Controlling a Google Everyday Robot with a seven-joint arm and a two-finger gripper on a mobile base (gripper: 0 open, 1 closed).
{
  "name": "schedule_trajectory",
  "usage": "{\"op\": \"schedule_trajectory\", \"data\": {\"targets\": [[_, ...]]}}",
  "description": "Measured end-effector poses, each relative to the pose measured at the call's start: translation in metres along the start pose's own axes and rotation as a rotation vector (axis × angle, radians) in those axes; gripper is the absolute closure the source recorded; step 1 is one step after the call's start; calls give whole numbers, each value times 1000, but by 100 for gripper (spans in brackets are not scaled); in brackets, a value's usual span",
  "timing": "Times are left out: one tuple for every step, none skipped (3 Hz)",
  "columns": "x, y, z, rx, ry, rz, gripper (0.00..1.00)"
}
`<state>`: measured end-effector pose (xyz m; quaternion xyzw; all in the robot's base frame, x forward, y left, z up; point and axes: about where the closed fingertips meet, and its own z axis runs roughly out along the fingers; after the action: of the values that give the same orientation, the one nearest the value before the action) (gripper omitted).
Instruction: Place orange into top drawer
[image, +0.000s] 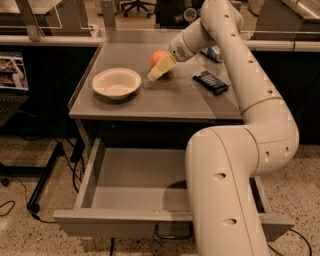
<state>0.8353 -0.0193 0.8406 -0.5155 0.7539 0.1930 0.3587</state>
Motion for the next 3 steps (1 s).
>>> {"op": "schedule_trajectory", "data": {"targets": [[0,0,0,0,0,0,21],[0,0,0,0,0,0,44],[0,0,0,0,0,0,68]]}}
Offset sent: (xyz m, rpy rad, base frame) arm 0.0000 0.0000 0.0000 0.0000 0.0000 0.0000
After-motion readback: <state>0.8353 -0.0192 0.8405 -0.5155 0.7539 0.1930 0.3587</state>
